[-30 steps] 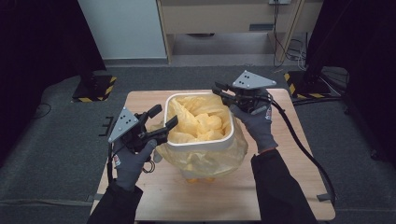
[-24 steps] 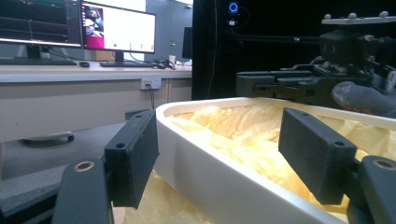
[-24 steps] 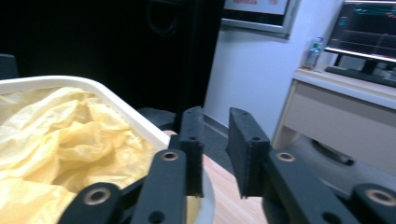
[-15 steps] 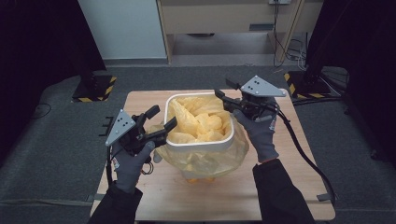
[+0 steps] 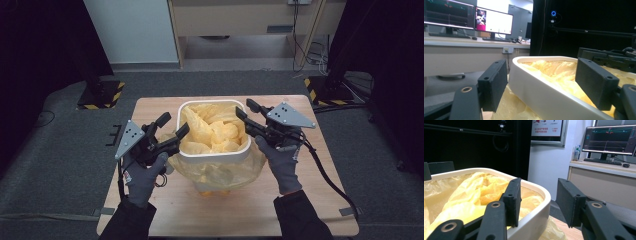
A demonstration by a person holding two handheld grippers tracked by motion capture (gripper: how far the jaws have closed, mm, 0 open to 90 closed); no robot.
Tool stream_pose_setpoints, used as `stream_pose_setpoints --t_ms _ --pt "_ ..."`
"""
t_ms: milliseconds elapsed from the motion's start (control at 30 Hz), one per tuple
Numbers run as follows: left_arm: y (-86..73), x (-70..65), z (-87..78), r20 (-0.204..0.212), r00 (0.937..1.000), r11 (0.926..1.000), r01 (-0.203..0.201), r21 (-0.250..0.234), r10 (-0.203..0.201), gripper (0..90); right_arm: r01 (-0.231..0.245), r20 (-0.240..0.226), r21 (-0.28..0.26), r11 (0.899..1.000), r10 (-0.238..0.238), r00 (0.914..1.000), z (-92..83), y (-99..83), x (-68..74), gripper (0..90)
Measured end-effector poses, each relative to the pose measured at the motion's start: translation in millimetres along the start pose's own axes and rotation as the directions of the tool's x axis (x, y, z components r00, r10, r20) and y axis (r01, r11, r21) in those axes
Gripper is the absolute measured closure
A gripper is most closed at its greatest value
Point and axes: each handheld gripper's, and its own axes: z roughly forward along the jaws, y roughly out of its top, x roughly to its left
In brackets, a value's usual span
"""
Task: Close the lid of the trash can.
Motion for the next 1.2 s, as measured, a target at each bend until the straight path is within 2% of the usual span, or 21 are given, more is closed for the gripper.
stream_pose_setpoints --t_ms 100,133,233,367,433,533,667,767,900,1033,1133,1200 --pt "5.2 -0.7 -1.1 0.010 0.9992 0.9988 -0.039 0.028 0.039 29.0 0.017 0.019 -0.002 1.000 -0.017 0.9997 -1.6 0.8 -0.2 47.2" --pt "6.5 -0.8 -2.3 0.020 0.9990 0.9988 -0.041 0.026 0.041 28.8 0.018 0.023 -0.004 1.000 -0.018 0.9996 -3.8 2.0 -0.8 46.6" --pt "10.5 0.7 -9.2 0.028 0.9994 0.9998 -0.022 -0.003 0.022 28.4 0.002 0.043 -0.046 0.999 0.000 0.9991 -12.7 5.2 -5.6 44.1" --pt "16.9 6.5 -24.9 0.019 0.9993 0.9989 -0.032 -0.035 0.033 28.3 -0.032 0.074 -0.072 0.997 0.037 0.9966 -28.9 6.3 -17.1 38.8" --pt "16.3 11.5 -33.7 -0.002 0.9992 0.9983 -0.041 -0.042 0.041 28.3 -0.046 0.083 -0.067 0.997 0.052 0.9952 -36.6 2.7 -21.2 36.9" --pt "6.4 23.4 -47.6 -0.038 0.9978 0.9984 -0.055 -0.009 0.055 28.5 -0.057 0.099 -0.060 0.997 0.063 0.9931 -46.5 -6.2 -25.7 33.8" --pt "-12.2 40.3 -62.3 -0.088 0.9958 0.9995 -0.023 0.022 0.025 28.6 -0.077 0.118 -0.029 0.997 0.079 0.9898 -57.5 -24.0 -31.2 32.5" --pt "-31.8 51.1 -73.7 -0.123 0.9922 0.9966 -0.008 0.082 0.018 28.4 -0.098 0.126 -0.001 0.995 0.097 0.9873 -64.6 -38.7 -32.9 30.7" --pt "-56.1 58.7 -84.2 -0.148 0.9889 0.9860 0.013 0.166 0.012 28.4 -0.120 0.134 0.034 0.992 0.115 0.9842 -73.5 -59.2 -34.1 30.0" --pt "-76.4 63.8 -87.5 -0.160 0.9867 0.9716 0.012 0.236 0.027 28.3 -0.133 0.150 0.102 0.986 0.117 0.9818 -79.5 -80.9 -35.9 29.1" --pt "-92.8 67.9 -89.0 -0.165 0.9851 0.9564 0.003 0.292 0.047 28.3 -0.142 0.164 0.142 0.980 0.118 0.9793 -83.7 -96.0 -39.3 28.3" --pt "-104.4 70.7 -88.6 -0.170 0.9844 0.9440 0.012 0.330 0.047 28.2 -0.144 0.175 0.174 0.974 0.113 0.9780 -86.9 -107.3 -41.7 28.0"
